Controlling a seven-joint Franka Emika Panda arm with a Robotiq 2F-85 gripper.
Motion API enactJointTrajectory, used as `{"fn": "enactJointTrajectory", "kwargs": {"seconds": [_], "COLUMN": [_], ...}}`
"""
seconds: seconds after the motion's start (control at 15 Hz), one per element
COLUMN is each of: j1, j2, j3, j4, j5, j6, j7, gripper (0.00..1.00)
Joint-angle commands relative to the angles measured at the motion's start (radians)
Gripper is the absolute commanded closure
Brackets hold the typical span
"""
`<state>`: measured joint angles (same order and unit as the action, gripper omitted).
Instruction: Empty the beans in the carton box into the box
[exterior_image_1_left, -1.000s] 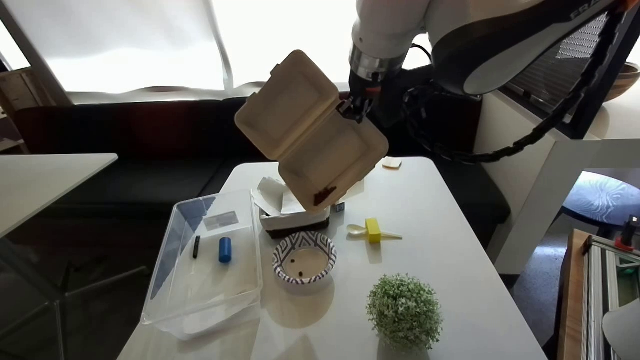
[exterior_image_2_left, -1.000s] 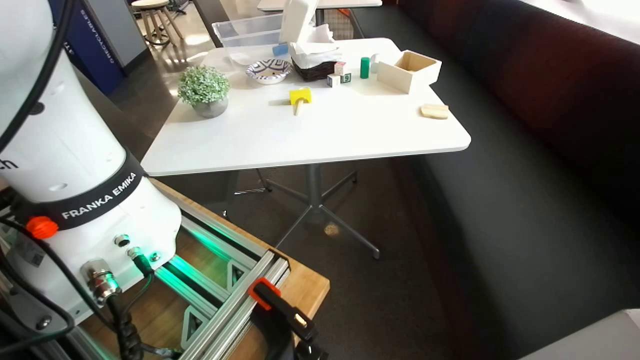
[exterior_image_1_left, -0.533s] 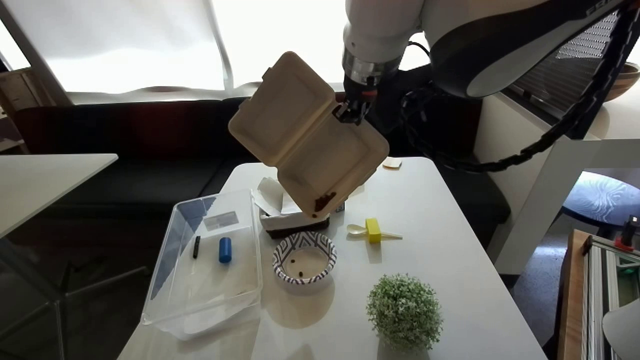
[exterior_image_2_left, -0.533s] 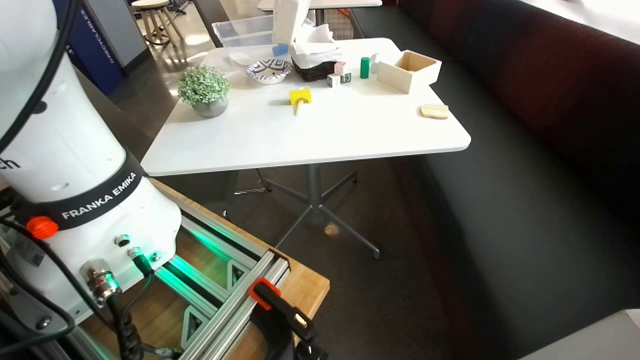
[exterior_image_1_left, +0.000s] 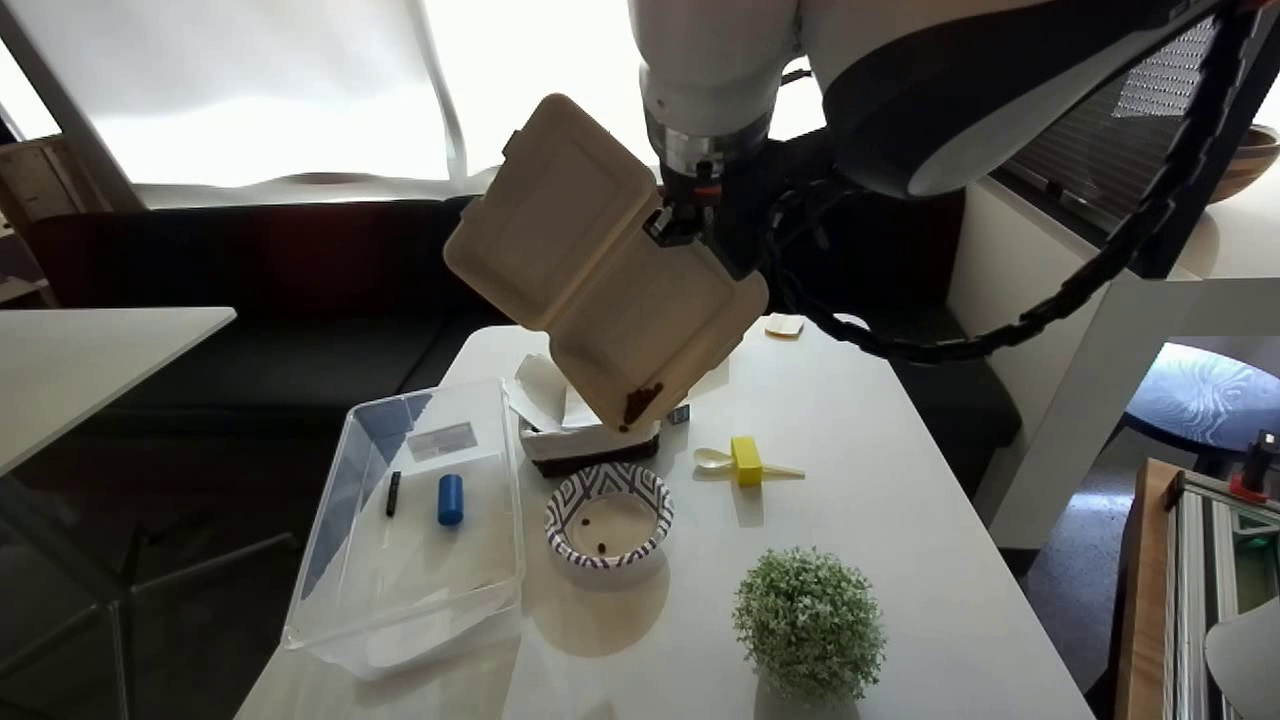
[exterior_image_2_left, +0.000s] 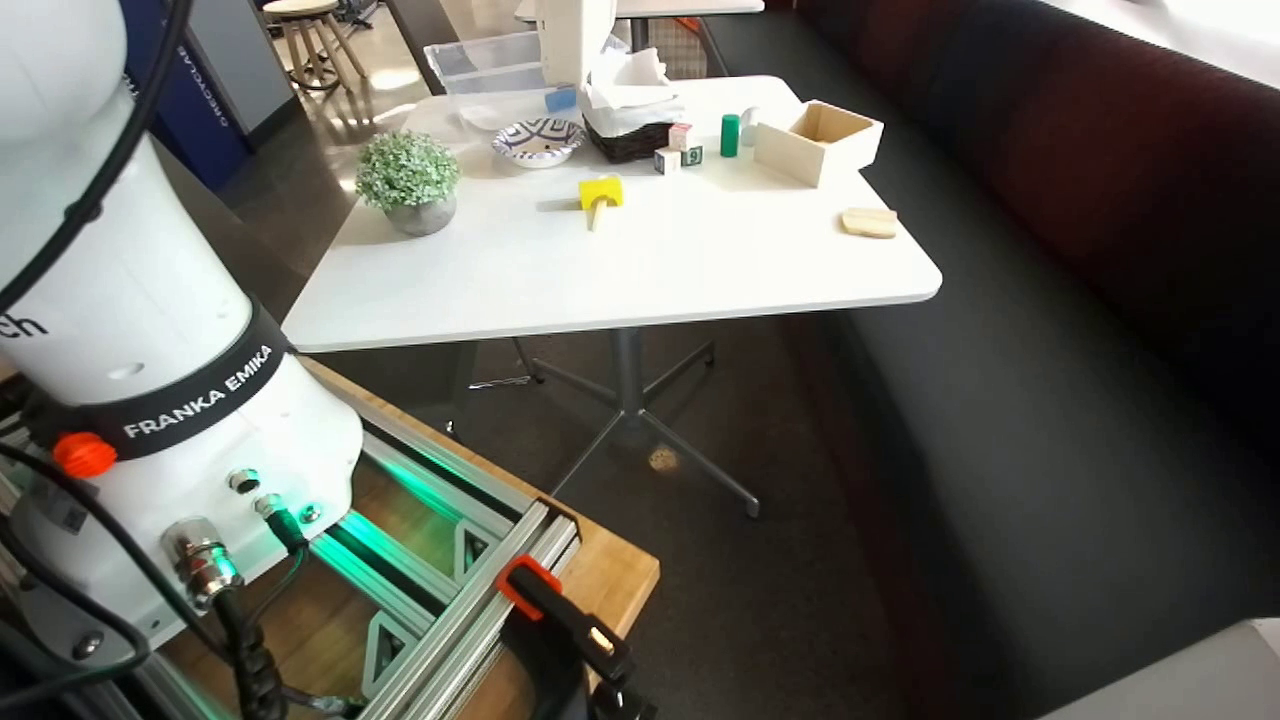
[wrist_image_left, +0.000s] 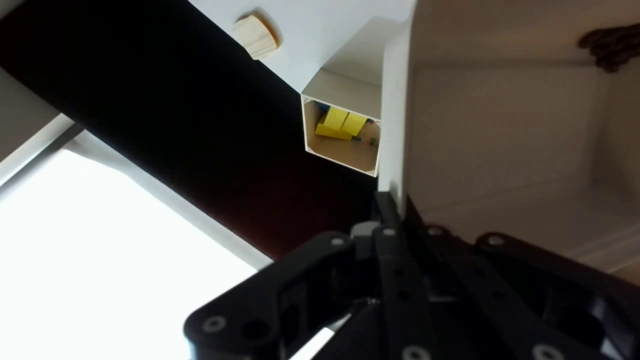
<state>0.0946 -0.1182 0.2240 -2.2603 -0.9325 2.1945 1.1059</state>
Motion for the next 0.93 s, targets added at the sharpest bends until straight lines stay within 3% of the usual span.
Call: {"fn": "enactJointTrajectory", "kwargs": {"seconds": [0.0, 0.87], "j1": [0.032, 0.132], "j2": [0.059, 0.181], "j3": [0.009, 0.024], "j4": [0.054, 0.175], "j5": [-0.039, -0.089], "j6": [-0.077, -0.288], "j7": [0.054, 0.089], "gripper": [0.99, 0.99]}}
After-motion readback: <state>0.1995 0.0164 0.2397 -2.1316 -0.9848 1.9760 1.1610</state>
